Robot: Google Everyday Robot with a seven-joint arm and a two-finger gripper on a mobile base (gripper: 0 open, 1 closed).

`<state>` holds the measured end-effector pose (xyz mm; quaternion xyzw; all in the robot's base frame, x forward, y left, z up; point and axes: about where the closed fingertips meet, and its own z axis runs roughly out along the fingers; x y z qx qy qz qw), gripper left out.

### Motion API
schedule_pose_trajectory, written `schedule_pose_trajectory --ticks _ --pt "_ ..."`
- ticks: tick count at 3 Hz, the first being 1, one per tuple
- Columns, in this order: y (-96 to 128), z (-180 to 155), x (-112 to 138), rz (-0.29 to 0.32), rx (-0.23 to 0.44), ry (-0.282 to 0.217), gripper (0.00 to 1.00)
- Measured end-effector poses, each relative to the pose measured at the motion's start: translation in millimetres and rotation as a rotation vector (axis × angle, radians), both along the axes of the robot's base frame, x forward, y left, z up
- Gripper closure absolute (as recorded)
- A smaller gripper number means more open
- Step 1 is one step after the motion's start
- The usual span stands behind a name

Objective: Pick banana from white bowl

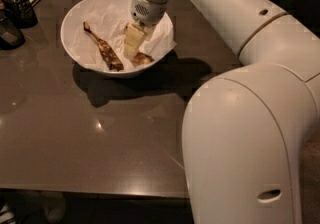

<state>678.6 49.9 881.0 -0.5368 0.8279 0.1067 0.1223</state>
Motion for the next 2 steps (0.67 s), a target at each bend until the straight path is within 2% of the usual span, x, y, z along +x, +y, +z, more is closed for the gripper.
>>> schedule_pose_trajectory --ticks 2 --pt "3.8 -13.7 1.4 -0.028 -0.029 0.048 0.35"
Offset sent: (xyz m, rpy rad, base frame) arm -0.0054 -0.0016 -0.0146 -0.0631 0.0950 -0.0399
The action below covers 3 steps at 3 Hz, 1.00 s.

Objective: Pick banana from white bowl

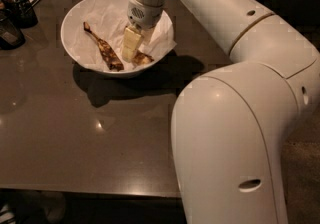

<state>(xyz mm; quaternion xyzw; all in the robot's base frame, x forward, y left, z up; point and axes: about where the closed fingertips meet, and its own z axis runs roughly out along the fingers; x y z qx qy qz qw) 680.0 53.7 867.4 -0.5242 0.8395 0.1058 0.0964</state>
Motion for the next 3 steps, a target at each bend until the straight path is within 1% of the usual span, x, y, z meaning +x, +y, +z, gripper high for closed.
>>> schedule_pose_trajectory --ticks 1,2,3 --pt "5 -6 -3 -0.019 -0.012 0.030 0.44" --pt "9 -14 -4 -0.026 -0.018 0.055 0.43" --pt "10 -17 -4 -0.025 -0.019 0.063 0.41"
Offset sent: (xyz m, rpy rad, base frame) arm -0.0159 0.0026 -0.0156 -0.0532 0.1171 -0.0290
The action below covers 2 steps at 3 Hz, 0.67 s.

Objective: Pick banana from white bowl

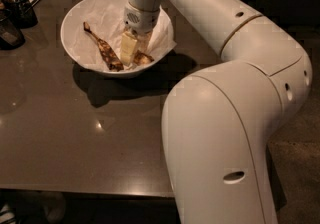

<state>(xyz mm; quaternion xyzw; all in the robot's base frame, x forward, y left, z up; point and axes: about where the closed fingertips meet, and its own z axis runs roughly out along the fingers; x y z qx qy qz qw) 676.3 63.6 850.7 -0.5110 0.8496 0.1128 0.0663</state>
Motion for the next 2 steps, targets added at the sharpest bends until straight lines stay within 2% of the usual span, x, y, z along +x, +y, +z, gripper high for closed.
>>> schedule_pose_trajectory --ticks 1,2 --pt "-3.6 0.9 1.6 -0.022 -0.007 -0.024 0.60" --pt "-3.6 0.9 1.6 -0.022 -0.007 -0.024 0.84"
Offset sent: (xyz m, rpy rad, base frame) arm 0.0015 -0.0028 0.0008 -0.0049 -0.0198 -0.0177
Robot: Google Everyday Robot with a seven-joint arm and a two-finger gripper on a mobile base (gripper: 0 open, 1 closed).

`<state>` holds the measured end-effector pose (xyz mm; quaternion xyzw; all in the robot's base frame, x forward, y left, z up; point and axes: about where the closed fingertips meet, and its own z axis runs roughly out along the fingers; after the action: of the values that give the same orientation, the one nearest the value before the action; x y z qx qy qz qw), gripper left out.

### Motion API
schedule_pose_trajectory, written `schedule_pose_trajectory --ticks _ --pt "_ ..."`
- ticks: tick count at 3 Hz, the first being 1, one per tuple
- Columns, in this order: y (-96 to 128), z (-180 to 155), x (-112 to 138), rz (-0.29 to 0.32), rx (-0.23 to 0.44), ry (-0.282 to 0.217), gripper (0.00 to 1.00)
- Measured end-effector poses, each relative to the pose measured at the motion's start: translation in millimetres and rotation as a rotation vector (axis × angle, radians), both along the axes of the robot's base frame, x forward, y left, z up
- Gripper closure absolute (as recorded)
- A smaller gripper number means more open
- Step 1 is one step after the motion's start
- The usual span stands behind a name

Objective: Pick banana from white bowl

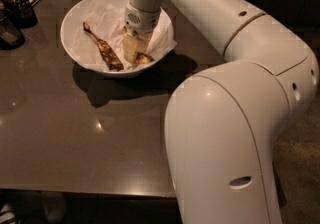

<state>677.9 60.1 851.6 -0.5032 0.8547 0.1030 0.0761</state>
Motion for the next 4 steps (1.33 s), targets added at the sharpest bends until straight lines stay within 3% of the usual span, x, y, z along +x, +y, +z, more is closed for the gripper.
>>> schedule_pose_trajectory --ticks 1,3,4 --pt "0 0 0 0.000 0.000 0.000 1.00" --pt "-11 53 -25 0.095 0.112 -0.124 1.00" --pt "-18 72 -37 0.143 0.134 -0.197 1.00"
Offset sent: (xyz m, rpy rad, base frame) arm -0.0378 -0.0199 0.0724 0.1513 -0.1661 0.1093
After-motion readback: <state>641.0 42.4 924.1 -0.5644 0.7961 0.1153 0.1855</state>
